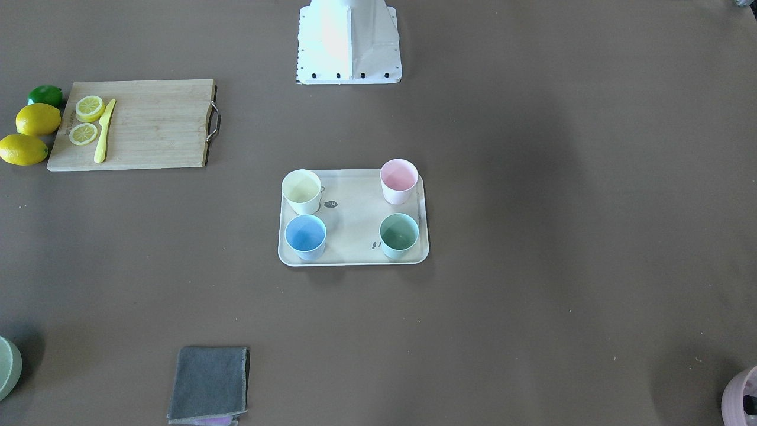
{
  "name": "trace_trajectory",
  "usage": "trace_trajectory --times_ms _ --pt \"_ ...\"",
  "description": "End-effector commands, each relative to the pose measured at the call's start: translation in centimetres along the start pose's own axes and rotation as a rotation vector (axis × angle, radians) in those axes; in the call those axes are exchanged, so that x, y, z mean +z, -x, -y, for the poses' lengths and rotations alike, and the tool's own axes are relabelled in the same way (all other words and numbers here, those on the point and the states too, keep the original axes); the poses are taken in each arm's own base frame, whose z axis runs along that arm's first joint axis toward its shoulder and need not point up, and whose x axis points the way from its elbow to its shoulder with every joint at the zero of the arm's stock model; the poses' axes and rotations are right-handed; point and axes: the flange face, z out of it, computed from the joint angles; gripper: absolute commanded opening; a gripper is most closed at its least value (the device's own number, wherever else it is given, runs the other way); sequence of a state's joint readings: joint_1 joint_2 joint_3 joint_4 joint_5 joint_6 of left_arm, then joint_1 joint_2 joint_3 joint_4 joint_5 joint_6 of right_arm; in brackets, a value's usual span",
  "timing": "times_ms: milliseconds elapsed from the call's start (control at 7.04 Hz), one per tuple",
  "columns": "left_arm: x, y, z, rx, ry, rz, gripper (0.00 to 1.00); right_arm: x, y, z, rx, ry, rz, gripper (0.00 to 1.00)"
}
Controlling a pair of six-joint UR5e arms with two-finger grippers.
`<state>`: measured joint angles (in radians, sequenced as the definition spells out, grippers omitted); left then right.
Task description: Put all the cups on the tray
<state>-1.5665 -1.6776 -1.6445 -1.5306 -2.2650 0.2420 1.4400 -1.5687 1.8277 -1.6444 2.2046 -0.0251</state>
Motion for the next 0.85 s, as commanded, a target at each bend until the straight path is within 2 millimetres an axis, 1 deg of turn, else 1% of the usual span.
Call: trace_trajectory --times_ms 0,142,284,426,568,711 --pt "4.2 8.0 -7.3 -0.091 0.020 0.038 0.98 4.4 -7.7 -7.3 0.138 0.098 0.026 1.00" --pt "4.3 7.7 -8.0 -0.164 0.011 0.028 0.98 4.9 -7.2 -7.6 0.177 0.091 0.180 1.00" --pt "4.3 7.7 -8.2 -0.229 0.009 0.027 0.98 4.7 -8.1 -9.3 0.193 0.077 0.201 1.00" --pt "4.2 7.5 -8.1 -0.231 0.004 0.022 0.98 4.5 -8.4 -9.6 0.201 0.072 0.196 1.00" --pt "4.5 7.1 -8.3 -0.238 -0.003 -0.042 0.98 4.1 -8.8 -9.5 0.187 0.043 0.176 1.00" --pt "5.0 6.6 -9.4 -0.248 -0.010 -0.107 0.98 4.2 -9.4 -9.4 0.174 0.044 0.101 1.00"
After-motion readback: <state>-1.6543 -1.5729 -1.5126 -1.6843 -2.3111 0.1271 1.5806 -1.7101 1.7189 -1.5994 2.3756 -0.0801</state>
